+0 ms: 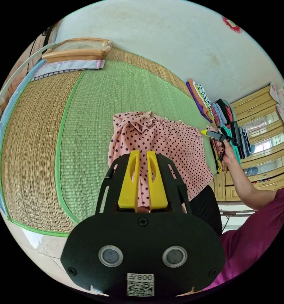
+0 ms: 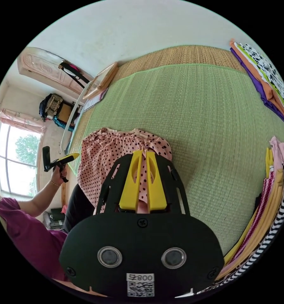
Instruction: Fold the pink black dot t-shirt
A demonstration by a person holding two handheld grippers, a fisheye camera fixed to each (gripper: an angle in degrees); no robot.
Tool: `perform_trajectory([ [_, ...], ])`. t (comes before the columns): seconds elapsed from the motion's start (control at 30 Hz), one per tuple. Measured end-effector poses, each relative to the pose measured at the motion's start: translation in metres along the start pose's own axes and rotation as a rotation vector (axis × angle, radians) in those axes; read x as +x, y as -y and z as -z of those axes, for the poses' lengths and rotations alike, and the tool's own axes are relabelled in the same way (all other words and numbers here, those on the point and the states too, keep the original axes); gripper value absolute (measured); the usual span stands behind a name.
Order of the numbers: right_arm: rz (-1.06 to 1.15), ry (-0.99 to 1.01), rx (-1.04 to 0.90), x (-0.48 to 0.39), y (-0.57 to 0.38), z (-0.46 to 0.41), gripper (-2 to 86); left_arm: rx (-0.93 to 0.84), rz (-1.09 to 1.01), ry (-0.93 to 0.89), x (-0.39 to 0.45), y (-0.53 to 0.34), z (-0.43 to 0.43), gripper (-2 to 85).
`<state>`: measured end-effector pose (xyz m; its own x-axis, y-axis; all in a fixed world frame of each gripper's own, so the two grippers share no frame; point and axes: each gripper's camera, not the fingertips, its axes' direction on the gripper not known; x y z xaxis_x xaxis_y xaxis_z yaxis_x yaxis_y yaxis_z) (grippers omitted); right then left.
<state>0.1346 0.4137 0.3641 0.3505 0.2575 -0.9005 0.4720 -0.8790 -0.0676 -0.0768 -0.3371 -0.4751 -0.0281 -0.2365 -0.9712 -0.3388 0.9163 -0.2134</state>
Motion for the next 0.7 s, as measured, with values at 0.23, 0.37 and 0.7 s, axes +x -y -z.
perform_trajectory([
  [0.23, -0.04, 0.003, -0.038, -0.001, -0.116, 0.025, 6.0, -0.042, 0.116, 0.003, 0.002, -0.085, 0.02, 7.7],
  [0.37, -0.151, 0.071, -0.059, 0.018, -0.189, 0.03, 7.3, -0.045, 0.203, -0.033, -0.001, -0.122, 0.022, 8.1],
  [0.7, -0.278, 0.135, -0.056, 0.05, -0.271, 0.014, 6.7, -0.129, 0.21, -0.036, 0.037, -0.144, -0.002, 1.2],
])
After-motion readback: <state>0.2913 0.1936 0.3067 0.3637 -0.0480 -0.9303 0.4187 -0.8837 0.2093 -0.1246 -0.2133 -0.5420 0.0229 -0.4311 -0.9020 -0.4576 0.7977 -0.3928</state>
